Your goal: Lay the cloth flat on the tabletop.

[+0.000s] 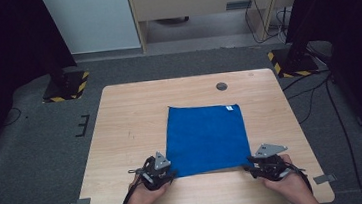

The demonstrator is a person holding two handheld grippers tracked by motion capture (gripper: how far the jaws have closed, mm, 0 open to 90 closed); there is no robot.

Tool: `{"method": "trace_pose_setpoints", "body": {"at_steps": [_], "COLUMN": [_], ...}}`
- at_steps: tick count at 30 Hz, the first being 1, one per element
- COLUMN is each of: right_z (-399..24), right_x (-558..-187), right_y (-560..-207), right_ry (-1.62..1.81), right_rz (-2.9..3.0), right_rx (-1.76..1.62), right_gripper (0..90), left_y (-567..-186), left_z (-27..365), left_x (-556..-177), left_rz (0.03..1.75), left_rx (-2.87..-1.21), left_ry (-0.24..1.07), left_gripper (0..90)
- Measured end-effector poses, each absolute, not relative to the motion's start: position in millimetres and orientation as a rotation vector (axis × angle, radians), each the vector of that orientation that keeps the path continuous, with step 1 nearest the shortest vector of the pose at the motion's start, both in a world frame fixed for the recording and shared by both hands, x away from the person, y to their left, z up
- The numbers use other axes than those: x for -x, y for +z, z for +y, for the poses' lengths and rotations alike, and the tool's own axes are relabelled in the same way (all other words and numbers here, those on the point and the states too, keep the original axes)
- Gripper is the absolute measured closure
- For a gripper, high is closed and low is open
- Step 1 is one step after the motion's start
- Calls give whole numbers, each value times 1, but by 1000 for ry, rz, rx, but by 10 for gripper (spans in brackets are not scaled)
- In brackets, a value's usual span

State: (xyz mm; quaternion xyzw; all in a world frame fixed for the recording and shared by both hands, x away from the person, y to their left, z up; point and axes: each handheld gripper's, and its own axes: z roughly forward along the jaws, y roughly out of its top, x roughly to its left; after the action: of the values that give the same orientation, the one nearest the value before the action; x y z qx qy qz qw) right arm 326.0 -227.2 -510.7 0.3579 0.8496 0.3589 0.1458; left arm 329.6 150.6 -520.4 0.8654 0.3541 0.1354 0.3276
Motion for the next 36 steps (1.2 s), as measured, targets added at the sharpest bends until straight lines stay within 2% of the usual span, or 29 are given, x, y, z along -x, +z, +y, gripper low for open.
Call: {"method": "trace_pose_setpoints", "body": {"at_steps": [4, 9, 10, 13, 16, 20, 26, 31, 36], "right_z": [-226, -223, -223, -222, -219, -215, -207, -199, -193], "right_x": [-325, -328, -330, -336, -340, -344, -346, -349, -355], "right_y": [-506, -506, -506, -508, -509, -510, -508, -504, -501], "right_ry": [1085, 1086, 1087, 1087, 1088, 1086, 1132, 1142, 1126], "right_rz": [2402, 2346, 2337, 2324, 2314, 2319, 2330, 2345, 2351], "right_rx": [-1033, -1042, -1046, -1096, -1107, -1110, -1080, -1062, -1069], "right_gripper": [328, 221, 205, 147, 101, 94, 110, 126, 156], "left_y": [-520, -518, -518, -516, -511, -507, -504, -497, -499], "left_z": [151, 150, 150, 151, 158, 166, 176, 191, 209], "left_x": [-325, -322, -322, -327, -333, -340, -347, -356, -364], "left_rz": [920, 922, 929, 951, 974, 1012, 1014, 986, 1038], "left_rx": [-2278, -2287, -2281, -2240, -2169, -2104, -2083, -2028, -1975], "left_ry": [346, 338, 335, 351, 372, 403, 446, 492, 455], "left_gripper": [636, 616, 592, 395, 285, 191, 106, 95, 82]}}
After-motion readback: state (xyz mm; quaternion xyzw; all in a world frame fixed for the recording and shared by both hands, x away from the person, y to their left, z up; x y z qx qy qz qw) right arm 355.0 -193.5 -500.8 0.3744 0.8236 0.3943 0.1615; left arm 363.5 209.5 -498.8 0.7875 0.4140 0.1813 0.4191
